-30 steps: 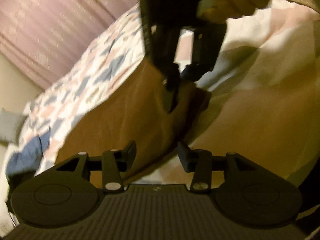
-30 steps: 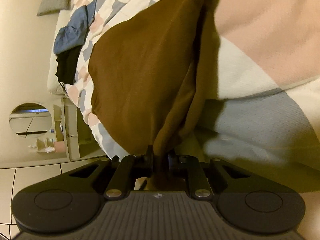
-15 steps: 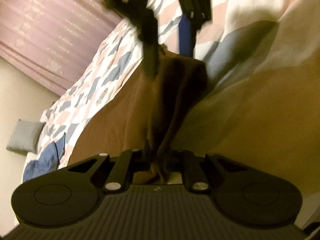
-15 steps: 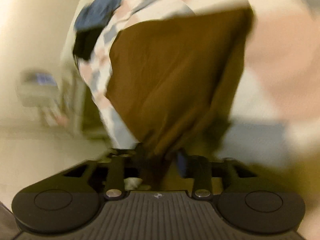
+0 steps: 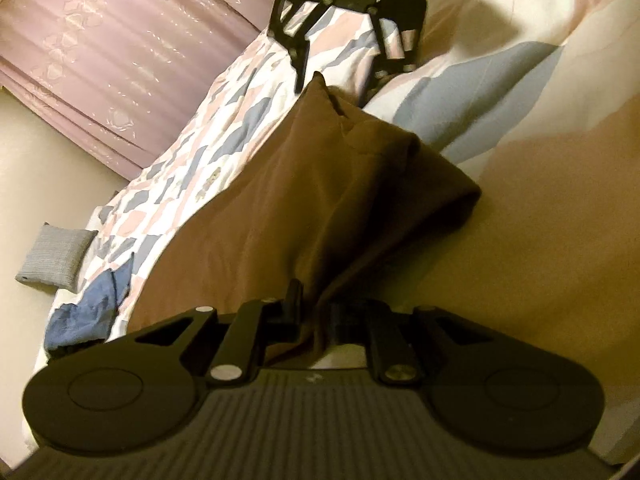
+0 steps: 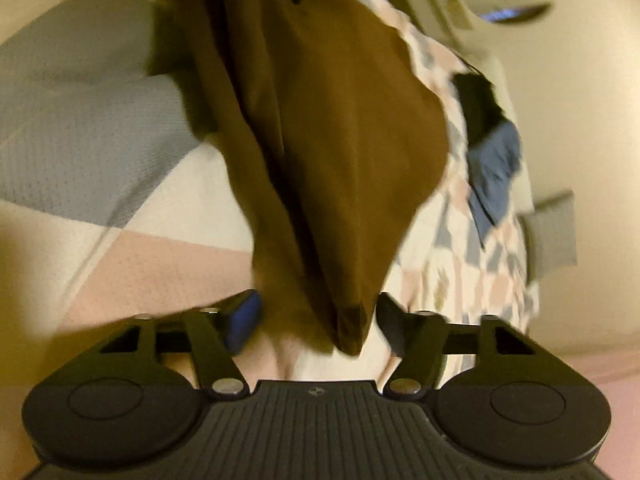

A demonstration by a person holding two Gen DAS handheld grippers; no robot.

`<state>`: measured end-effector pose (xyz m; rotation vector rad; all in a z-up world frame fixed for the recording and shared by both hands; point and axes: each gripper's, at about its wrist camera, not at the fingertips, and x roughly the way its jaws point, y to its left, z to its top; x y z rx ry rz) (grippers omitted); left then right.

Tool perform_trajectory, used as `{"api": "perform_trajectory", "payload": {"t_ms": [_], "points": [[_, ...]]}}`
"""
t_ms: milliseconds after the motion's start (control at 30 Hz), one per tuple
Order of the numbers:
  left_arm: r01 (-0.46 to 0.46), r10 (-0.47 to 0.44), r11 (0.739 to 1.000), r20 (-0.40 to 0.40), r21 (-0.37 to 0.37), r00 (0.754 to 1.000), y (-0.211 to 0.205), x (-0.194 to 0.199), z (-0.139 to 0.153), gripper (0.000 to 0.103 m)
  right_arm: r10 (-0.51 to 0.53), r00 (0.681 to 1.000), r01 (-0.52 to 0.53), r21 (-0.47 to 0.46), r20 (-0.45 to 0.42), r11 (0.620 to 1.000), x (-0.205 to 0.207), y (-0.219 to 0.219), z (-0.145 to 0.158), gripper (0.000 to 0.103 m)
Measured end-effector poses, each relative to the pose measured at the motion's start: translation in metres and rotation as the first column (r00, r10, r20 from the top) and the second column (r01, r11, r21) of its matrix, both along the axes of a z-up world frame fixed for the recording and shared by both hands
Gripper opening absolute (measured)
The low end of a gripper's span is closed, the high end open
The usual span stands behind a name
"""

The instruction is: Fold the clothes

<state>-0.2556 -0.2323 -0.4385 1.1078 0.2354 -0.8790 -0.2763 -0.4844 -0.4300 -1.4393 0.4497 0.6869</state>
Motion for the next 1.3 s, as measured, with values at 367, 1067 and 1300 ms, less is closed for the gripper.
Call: {"api": "perform_trajectory", "payload": {"t_ms": [367,1067,1300], "points": [[-0.410,0.207,0.849,-0.506,-0.332,0.837,0.066,0.122,0.102,0.009,-0.104,0.930,0.155,0.120,-0.353,0.980,0.177,0.071,0.173,0.007],[-0.975,-0.032,0.164,-0.988,-0.153,0.150,0.205,0.308,0.031,0.007,-0.124,0.295,0.908,0.238,-0.947,0.345,0.403,0.074,0.090,0.007],[-0.940,0.097,0.168,-0.944,-0.295,0.314,0.209,0.309,0.068,0.005,-0.079,0.457,0.845,0.406,-0.886,0.348,0.414,0.097,0.115,0.007]]}}
